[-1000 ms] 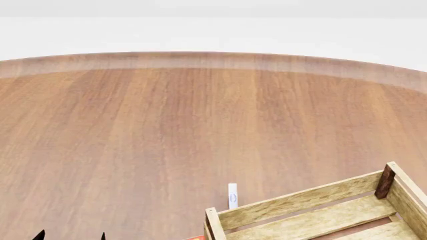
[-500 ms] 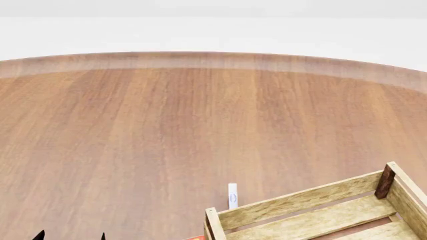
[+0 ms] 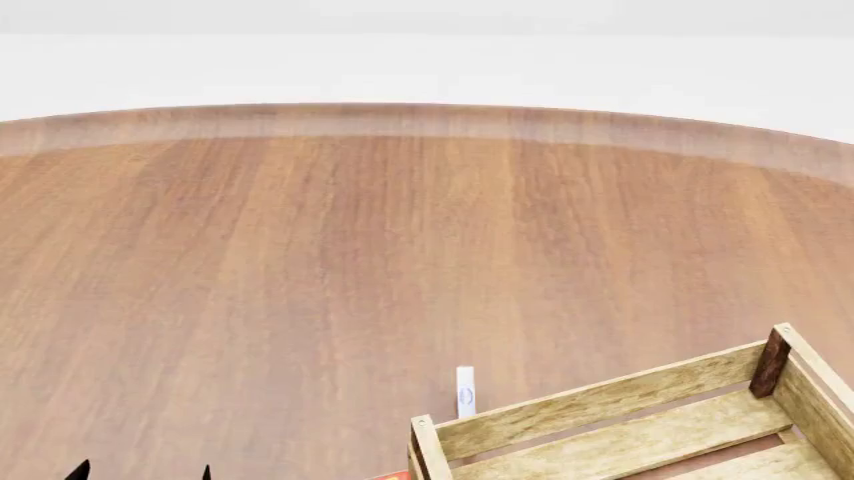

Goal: Pick up the tomato sauce, and put it in the wooden tray.

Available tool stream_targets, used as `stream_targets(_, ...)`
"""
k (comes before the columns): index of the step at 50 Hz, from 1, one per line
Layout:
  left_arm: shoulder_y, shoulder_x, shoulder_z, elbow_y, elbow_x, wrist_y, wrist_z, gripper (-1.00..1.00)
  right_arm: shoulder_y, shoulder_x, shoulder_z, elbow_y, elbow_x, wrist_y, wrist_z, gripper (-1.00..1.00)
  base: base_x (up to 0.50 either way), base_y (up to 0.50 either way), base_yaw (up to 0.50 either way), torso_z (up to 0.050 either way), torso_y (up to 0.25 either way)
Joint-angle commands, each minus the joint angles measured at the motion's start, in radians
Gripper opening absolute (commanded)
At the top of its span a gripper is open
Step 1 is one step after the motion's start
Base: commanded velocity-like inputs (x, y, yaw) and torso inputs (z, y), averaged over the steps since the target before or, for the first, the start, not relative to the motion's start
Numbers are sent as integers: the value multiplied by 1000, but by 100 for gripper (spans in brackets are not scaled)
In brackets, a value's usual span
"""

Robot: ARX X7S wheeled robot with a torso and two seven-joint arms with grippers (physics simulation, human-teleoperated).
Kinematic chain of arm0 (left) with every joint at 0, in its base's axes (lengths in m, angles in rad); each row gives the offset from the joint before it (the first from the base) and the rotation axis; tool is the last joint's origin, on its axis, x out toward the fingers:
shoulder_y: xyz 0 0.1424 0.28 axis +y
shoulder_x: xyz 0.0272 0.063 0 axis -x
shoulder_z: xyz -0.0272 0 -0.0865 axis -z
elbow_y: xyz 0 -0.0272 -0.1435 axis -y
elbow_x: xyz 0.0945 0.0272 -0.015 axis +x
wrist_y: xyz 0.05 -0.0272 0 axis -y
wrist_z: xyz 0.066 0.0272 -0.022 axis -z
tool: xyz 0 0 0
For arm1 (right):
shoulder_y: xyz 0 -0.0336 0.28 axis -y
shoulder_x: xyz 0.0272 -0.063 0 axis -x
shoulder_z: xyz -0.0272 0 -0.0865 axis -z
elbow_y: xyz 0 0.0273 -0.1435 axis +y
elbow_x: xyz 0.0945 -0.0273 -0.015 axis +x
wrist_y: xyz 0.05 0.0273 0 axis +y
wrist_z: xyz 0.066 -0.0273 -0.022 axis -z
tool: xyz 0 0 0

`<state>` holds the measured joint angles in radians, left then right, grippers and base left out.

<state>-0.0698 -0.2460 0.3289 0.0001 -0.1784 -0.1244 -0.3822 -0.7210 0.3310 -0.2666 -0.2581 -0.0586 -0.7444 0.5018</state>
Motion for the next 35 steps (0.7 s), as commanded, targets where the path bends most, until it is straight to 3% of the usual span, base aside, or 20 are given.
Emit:
stream_targets(1,11,4,-9,-7,-20,68,26,100,7,7,37,-79,-18,43,14,-100,0,0,0,0,0)
stream_targets(14,13,-1,-4,-2,-23,66,21,100,21,26,46,-221,0,159,12,-100,0,0,0,0,0)
stream_targets(35,5,-3,1,-12,-29,71,18,100,109,33,49,-249,66,280,17,-100,0,0,0,0,0)
